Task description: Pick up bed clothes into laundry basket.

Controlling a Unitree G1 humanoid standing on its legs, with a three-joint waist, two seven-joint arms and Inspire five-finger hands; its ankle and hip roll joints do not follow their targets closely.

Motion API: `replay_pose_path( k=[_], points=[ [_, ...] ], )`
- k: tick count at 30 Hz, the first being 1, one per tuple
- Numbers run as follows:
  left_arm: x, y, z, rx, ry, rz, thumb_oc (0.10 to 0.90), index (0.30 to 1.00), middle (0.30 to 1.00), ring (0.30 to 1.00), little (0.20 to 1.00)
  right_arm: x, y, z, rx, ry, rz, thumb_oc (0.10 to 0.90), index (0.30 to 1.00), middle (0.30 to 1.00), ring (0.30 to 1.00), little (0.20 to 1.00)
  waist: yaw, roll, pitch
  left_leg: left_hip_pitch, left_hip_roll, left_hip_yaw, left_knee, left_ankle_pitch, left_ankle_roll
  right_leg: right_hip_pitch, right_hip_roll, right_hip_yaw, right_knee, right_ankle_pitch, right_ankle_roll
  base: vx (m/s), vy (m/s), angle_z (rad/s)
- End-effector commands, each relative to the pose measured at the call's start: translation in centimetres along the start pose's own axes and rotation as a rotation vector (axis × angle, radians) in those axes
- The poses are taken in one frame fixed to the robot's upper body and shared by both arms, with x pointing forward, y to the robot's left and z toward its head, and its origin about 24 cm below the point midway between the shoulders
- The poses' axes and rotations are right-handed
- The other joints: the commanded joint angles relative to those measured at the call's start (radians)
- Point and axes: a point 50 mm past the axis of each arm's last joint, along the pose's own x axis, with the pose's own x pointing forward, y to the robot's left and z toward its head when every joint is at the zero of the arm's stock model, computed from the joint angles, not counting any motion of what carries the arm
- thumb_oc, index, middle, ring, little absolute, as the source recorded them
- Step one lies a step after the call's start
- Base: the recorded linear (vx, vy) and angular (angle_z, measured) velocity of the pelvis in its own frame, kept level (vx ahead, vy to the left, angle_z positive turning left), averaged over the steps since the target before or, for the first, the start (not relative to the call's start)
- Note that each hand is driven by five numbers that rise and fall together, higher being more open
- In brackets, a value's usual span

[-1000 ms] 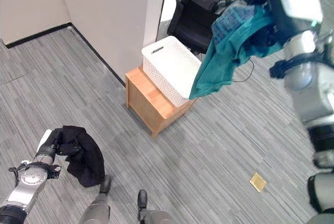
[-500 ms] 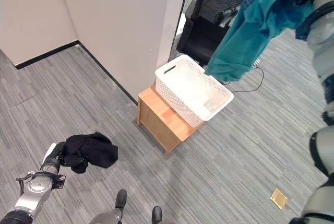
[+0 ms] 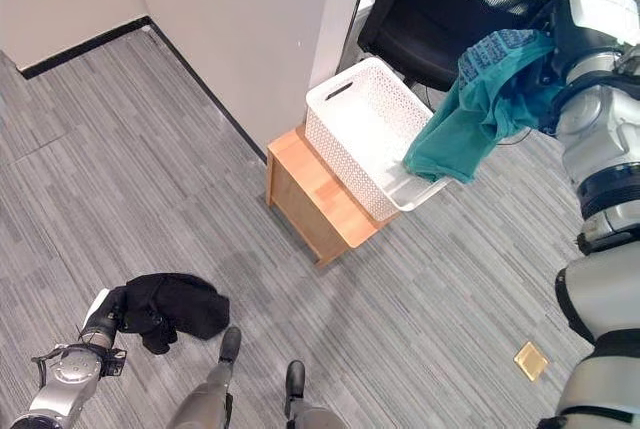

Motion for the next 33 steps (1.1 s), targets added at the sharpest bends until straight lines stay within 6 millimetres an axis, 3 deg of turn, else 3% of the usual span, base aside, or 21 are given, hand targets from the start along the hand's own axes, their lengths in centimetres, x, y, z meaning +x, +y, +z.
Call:
replay_pose_path(
  k=[1,6,13,14,18,22,29,33],
  points=[
    [0.9,1.2,4.1,-0.042,-0.199,0.046,0.400,0.300,0.300,0.300,0.300,0.4,-5.6,-0.5,0.043,0.021,-0.211,0.400,0.300,0.300,0.300,0.300,0.027,-0.028,-0.052,0.027,0.045,-0.010,-0.001,-0.068,-0.080,-0.090,0.006,-0.021,0.004,0.019,0.027,0.00,-0.040,0.05],
    [0.9,1.1,4.0,-0.046,-0.193,0.047,0.400,0.300,0.300,0.300,0.300,0.3,-6.1,-1.0,0.066,0.042,-0.232,0.400,0.300,0.300,0.300,0.300,0.035,-0.030,-0.039,0.000,0.046,-0.021,-0.001,-0.058,-0.090,-0.105,0.008,-0.043,0.004,0.015,0.024,0.01,-0.033,0.17],
    [0.8,1.6,3.2,-0.059,-0.161,0.064,0.400,0.300,0.300,0.300,0.300,-0.2,-7.3,-3.1,0.184,0.111,-0.292,0.400,0.300,0.300,0.300,0.300,0.067,-0.058,-0.012,-0.053,0.048,-0.062,-0.001,-0.036,-0.109,-0.132,0.017,-0.079,0.004,0.007,0.018,0.02,-0.057,0.16],
    [0.9,1.6,3.0,-0.061,-0.152,0.066,0.400,0.300,0.300,0.300,0.300,-0.4,-7.5,-3.9,0.196,0.145,-0.307,0.800,0.900,0.900,0.900,0.900,0.074,-0.065,-0.004,-0.067,0.046,-0.070,-0.001,-0.028,-0.113,-0.141,0.019,-0.087,0.004,0.005,0.016,0.02,-0.035,0.18],
    [1.2,1.5,3.4,-0.052,-0.155,0.060,0.400,0.300,0.300,0.300,0.300,-0.8,-7.6,-5.6,0.129,0.223,-0.291,0.800,0.900,0.900,0.900,0.900,0.082,-0.071,0.001,-0.099,0.035,-0.086,-0.001,-0.015,-0.122,-0.153,0.021,-0.106,0.004,-0.004,0.011,0.02,-0.061,0.18],
    [1.4,1.5,3.7,-0.052,-0.163,0.077,0.400,0.300,0.300,0.300,0.300,-0.8,-8.3,-5.6,0.150,0.235,-0.339,0.800,0.900,0.900,0.900,0.900,0.085,-0.059,0.005,-0.094,0.035,-0.086,-0.001,-0.015,-0.123,-0.139,0.026,-0.105,0.004,-0.012,0.006,0.01,-0.010,0.14],
    [1.2,3.7,4.2,-0.065,-0.184,0.174,0.400,0.300,0.300,0.300,0.300,-0.8,-8.9,-4.9,0.201,0.185,-0.391,0.800,0.900,0.900,0.900,0.900,0.081,-0.032,-0.001,-0.019,0.055,-0.056,-0.001,-0.026,-0.127,-0.062,0.019,-0.100,0.004,-0.030,0.002,0.01,0.017,0.00],
    [1.1,5.0,4.6,-0.059,-0.198,0.210,0.400,0.300,0.300,0.300,0.300,-1.7,-9.4,-6.7,0.204,0.208,-0.422,0.800,0.900,0.900,0.900,0.900,0.057,-0.012,-0.036,0.050,0.073,-0.026,-0.001,-0.046,-0.127,0.002,0.007,-0.097,0.004,-0.045,0.008,0.02,0.040,-0.12]
  ],
)
